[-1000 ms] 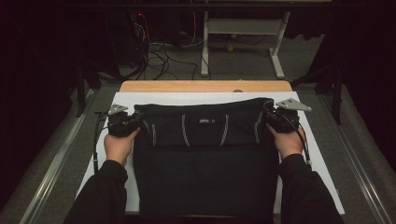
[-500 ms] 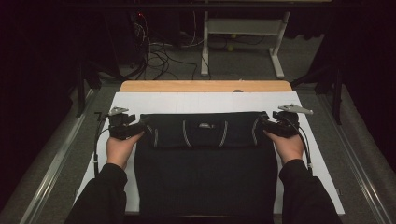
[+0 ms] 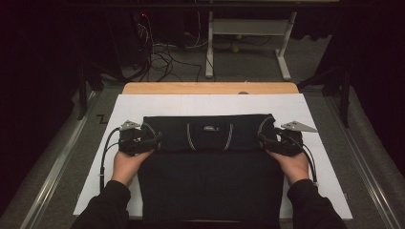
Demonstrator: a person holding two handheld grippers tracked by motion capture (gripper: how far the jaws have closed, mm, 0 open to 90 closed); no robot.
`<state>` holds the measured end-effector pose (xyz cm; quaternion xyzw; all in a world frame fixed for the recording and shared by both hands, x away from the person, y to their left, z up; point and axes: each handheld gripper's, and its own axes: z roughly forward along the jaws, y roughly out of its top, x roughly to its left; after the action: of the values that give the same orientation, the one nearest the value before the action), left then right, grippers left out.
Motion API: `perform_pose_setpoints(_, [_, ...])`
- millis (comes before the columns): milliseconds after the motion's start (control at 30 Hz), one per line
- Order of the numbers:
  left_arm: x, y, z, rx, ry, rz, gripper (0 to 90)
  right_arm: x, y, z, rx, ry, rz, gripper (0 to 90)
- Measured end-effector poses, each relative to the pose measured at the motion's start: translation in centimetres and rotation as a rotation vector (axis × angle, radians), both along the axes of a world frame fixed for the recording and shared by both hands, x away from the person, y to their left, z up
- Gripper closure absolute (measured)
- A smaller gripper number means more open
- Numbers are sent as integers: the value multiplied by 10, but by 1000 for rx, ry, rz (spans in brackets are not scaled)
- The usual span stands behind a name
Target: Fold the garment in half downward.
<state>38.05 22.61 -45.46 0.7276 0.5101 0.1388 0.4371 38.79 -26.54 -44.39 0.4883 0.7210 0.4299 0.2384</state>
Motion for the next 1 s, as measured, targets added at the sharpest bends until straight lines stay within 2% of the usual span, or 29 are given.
perform_pose_setpoints(100, [-3, -3, -4, 13, 9, -13, 148, -5, 3, -6, -13, 16, 15, 197])
perform_pose_setpoints(167, [-3, -7, -8, 27, 24, -27, 137, -5, 5, -10, -26, 45, 27, 169])
perform_pose_setpoints(300, [-2, -17, -15, 79, 50, -53, 139, -4, 9, -19, -46, 87, 52, 165])
perform_pose_setpoints(433, [0, -23, -22, 134, 84, -71, 223, -3, 10, -25, -54, 123, 68, 239])
perform_pose_setpoints(533, [-2, -27, -24, 189, 72, -67, 279, -2, 10, -27, -55, 137, 73, 303])
perform_pose_setpoints(600, [-4, -28, -25, 209, 61, -59, 322, -2, 10, -28, -60, 142, 79, 349])
perform_pose_setpoints(767, [-7, -25, -26, 203, 45, -44, 458, -2, 11, -29, -78, 142, 67, 481])
perform_pose_setpoints(867, [-7, -25, -26, 203, 41, -49, 534, -3, 12, -29, -95, 138, 51, 593])
perform_pose_setpoints(1000, [-7, -22, -24, 166, 48, -57, 646, -4, 16, -29, -122, 121, 59, 710])
